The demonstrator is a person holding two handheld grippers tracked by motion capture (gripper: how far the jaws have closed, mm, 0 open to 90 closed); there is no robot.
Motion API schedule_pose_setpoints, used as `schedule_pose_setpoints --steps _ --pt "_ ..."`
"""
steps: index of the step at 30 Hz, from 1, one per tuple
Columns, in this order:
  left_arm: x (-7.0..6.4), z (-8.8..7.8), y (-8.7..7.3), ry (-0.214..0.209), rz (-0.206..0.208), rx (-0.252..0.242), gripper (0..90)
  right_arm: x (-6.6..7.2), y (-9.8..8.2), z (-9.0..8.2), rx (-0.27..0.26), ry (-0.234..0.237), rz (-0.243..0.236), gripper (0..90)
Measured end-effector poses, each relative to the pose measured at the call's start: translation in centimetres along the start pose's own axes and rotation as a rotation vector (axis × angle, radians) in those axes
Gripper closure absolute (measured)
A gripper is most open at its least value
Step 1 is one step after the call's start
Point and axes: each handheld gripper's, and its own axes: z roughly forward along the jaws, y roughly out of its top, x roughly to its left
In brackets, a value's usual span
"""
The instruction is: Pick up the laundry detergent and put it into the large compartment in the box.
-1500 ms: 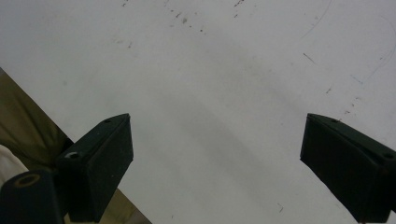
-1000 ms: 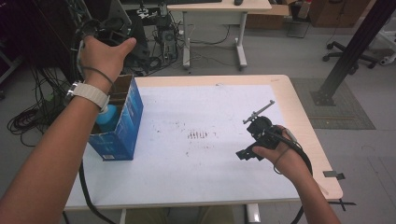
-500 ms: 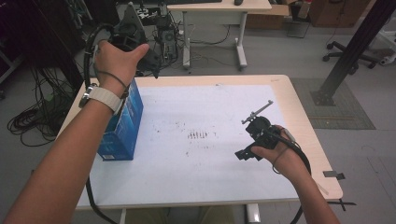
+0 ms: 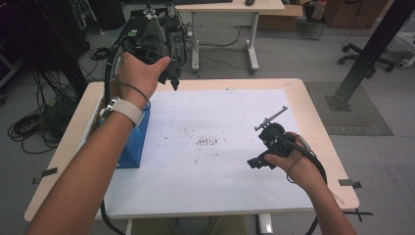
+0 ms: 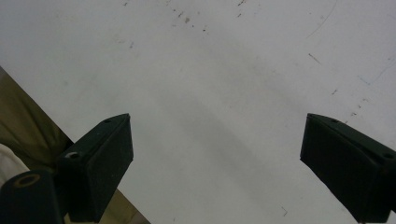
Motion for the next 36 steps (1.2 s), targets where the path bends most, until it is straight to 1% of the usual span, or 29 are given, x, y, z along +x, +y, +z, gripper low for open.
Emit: schedule_pose_setpoints --steps 10,16,21,24,32,36 --pt "-0.1 1.6 -0.4 -0.012 -0.007 0.012 10.7 0.1 0.0 0.2 0.003 0.003 0.004 9.4" --pt "-0.1 2.3 -0.6 -0.015 -0.018 0.015 10.2 0.2 0.2 0.3 0.001 0.007 -0.003 9.4" --pt "-0.3 3.2 -0.9 -0.029 -0.026 0.028 10.1 0.3 0.2 0.3 0.002 0.008 -0.004 9.4" --pt "-0.4 3.8 -1.0 -0.022 -0.026 0.035 10.0 0.3 0.1 0.4 0.001 0.007 -0.008 9.4" --pt "-0.5 4.2 -1.1 -0.028 -0.033 0.024 10.1 0.2 -0.1 0.4 0.0 0.008 -0.001 9.4" --pt "-0.6 4.7 -1.2 -0.031 -0.035 0.024 10.1 0.2 -0.1 0.4 -0.002 0.006 -0.002 9.4"
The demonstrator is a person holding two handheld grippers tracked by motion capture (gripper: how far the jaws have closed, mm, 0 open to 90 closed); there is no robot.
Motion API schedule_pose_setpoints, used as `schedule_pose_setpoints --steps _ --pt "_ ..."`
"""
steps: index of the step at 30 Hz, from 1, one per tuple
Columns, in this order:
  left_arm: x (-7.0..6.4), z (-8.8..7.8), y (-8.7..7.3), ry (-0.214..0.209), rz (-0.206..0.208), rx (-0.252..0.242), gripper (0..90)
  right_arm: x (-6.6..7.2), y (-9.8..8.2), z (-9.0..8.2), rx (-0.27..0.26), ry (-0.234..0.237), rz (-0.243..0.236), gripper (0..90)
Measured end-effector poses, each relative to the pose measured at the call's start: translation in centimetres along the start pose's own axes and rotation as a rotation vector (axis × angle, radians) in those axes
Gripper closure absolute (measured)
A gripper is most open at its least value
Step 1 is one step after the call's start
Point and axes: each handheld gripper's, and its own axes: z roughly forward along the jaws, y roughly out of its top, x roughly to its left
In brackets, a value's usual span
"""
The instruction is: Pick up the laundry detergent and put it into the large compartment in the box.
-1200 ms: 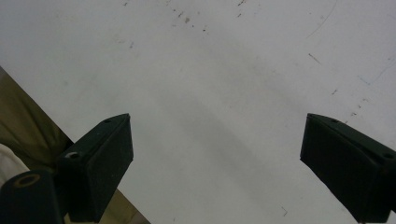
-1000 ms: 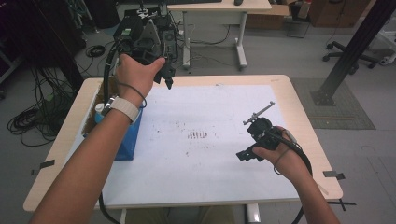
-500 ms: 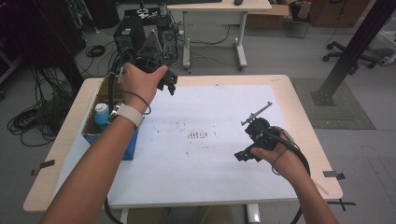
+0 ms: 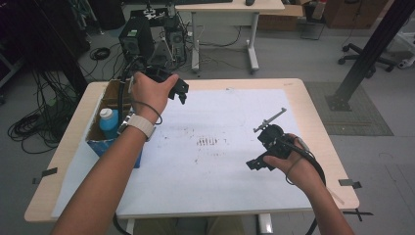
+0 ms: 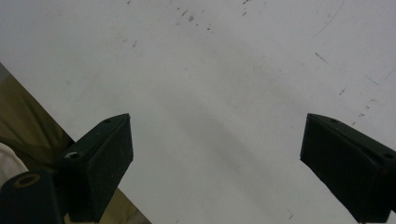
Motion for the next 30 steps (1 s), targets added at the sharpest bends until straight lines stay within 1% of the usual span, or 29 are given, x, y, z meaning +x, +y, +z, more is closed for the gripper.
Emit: schedule_pose_setpoints --steps 5,11,16,30 --pt "0.06 0.52 -0.12 -0.005 -0.003 0.003 10.1 0.01 0.04 -0.01 0.0 0.0 0.0 9.4" --pt "0.33 0.3 -0.2 -0.013 -0.01 -0.008 10.1 0.13 -0.02 0.11 0.006 0.002 0.0 9.4" --pt "0.48 0.3 -0.21 -0.01 -0.012 -0.01 10.1 0.18 0.03 0.03 0.004 0.001 0.0 9.4" --pt "0.57 0.55 -0.23 -0.018 -0.01 -0.004 10.2 0.13 -0.04 0.19 0.005 0.003 0.001 9.4"
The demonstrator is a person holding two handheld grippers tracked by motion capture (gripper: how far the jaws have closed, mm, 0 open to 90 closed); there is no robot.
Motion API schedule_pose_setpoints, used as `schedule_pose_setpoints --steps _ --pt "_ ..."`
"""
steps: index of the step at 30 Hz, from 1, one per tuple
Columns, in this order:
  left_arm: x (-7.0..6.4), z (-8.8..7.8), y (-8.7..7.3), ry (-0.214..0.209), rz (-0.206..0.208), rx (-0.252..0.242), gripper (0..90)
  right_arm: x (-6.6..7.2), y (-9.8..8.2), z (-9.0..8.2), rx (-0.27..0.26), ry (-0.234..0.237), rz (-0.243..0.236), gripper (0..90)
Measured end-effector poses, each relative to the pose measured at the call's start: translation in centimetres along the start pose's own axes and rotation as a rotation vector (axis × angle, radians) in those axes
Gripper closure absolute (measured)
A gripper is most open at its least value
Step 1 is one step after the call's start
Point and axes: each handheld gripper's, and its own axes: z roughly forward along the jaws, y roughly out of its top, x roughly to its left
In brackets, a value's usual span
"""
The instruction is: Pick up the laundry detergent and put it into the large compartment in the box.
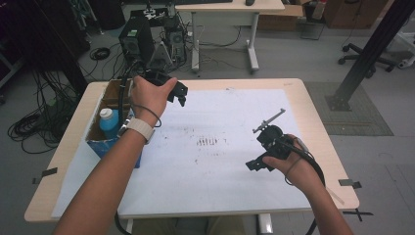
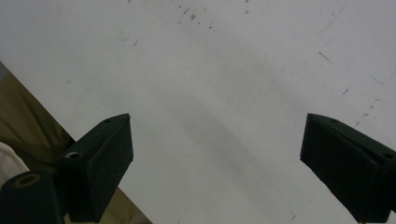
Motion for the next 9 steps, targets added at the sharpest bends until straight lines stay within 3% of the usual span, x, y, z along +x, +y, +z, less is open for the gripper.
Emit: schedule_pose_setpoints --steps 9 --pt "0.04 -0.07 -0.04 -0.007 -0.003 -0.002 10.2 0.18 0.12 -0.13 -0.009 -0.003 -0.006 9.4"
